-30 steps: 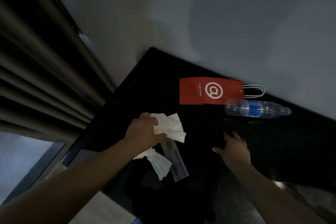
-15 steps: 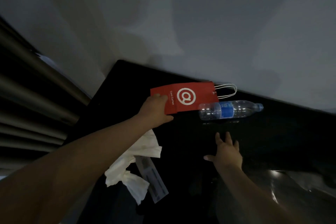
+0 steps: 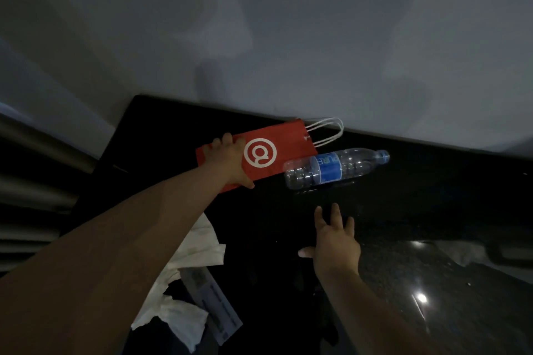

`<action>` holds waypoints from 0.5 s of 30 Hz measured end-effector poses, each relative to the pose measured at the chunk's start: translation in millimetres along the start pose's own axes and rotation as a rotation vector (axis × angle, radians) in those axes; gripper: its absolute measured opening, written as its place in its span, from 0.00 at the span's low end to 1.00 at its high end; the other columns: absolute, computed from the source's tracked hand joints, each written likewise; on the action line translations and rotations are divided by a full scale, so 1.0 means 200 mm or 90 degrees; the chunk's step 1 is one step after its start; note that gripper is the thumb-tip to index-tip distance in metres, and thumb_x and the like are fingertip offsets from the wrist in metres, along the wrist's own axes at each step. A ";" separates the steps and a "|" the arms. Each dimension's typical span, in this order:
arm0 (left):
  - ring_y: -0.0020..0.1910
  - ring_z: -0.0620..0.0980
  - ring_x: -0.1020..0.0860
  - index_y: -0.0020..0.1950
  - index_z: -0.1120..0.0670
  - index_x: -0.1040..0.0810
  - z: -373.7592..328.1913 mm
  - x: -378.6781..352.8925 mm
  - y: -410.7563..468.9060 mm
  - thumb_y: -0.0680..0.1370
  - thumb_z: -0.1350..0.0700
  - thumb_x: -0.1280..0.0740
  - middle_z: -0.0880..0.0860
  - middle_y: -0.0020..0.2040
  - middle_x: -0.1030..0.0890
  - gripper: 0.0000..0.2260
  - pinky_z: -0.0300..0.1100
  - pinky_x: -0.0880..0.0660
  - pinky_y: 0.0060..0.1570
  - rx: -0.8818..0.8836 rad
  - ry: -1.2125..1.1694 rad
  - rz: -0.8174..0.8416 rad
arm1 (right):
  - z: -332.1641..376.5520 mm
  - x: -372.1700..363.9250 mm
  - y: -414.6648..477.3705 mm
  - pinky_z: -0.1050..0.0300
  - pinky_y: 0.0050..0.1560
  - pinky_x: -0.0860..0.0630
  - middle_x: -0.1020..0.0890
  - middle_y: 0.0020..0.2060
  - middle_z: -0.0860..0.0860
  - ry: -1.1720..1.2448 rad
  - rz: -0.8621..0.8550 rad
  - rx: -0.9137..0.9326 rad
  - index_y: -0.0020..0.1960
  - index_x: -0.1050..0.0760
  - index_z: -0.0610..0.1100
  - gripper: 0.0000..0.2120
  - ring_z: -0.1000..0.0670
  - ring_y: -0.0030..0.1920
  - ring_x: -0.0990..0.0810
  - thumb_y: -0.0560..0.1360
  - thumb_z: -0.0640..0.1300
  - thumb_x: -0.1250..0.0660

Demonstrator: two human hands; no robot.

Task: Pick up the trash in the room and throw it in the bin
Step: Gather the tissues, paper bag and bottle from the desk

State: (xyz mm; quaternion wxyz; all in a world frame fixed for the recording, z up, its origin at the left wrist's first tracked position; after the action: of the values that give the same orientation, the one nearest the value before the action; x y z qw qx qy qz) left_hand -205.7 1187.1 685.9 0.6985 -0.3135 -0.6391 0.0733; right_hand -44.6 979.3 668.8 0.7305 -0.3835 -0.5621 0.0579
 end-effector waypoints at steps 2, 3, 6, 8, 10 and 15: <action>0.68 0.62 0.38 0.75 0.48 0.47 0.02 -0.02 -0.02 0.56 0.34 0.23 0.58 0.70 0.41 0.55 0.61 0.40 0.68 0.017 -0.007 0.002 | 0.00 0.00 0.00 0.42 0.69 0.32 0.59 0.78 0.47 0.003 0.002 0.004 0.78 0.58 0.52 0.49 0.36 0.76 0.55 0.71 0.56 0.28; 0.67 0.62 0.38 0.75 0.48 0.47 0.03 -0.03 -0.04 0.55 0.33 0.24 0.58 0.69 0.40 0.55 0.61 0.40 0.68 0.026 -0.017 0.000 | 0.00 0.00 0.00 0.42 0.69 0.32 0.59 0.78 0.47 0.007 0.004 0.006 0.78 0.58 0.52 0.49 0.36 0.76 0.54 0.71 0.56 0.28; 0.67 0.62 0.39 0.74 0.48 0.47 0.05 -0.06 -0.13 0.55 0.32 0.24 0.59 0.69 0.42 0.55 0.60 0.39 0.67 0.057 -0.078 -0.020 | 0.00 0.01 -0.01 0.43 0.68 0.31 0.58 0.78 0.47 0.003 0.000 0.008 0.78 0.57 0.52 0.49 0.36 0.76 0.54 0.70 0.56 0.28; 0.68 0.62 0.40 0.73 0.48 0.47 0.08 -0.05 -0.20 0.55 0.33 0.24 0.59 0.69 0.42 0.54 0.59 0.37 0.67 0.067 -0.115 -0.045 | 0.00 0.02 -0.01 0.44 0.67 0.32 0.58 0.78 0.48 0.008 0.002 0.008 0.78 0.57 0.52 0.50 0.36 0.76 0.53 0.70 0.56 0.27; 0.67 0.62 0.39 0.73 0.48 0.46 0.11 -0.02 -0.29 0.56 0.33 0.24 0.59 0.68 0.41 0.53 0.59 0.36 0.66 0.069 -0.162 -0.071 | 0.00 0.02 -0.02 0.44 0.66 0.31 0.57 0.78 0.48 0.004 -0.008 0.009 0.79 0.56 0.52 0.49 0.36 0.76 0.53 0.69 0.56 0.27; 0.67 0.59 0.40 0.71 0.48 0.43 0.14 0.09 -0.55 0.58 0.34 0.25 0.57 0.67 0.41 0.48 0.56 0.35 0.66 0.025 -0.183 -0.173 | 0.01 0.03 -0.03 0.44 0.66 0.30 0.56 0.78 0.48 0.015 -0.019 0.014 0.79 0.56 0.52 0.50 0.36 0.77 0.52 0.69 0.56 0.27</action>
State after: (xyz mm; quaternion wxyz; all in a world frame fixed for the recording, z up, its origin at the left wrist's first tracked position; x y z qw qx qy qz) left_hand -261.6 1118.2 760.3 0.6095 -0.1971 -0.7672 0.0347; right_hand -46.3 978.4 677.8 0.7417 -0.3678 -0.5588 0.0483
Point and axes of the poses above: each hand's wrist, its own y-axis towards the middle knuckle, its own x-axis out of the back of the hand, z = x × y, the point moved 3 cm from there along y, towards the middle knuckle
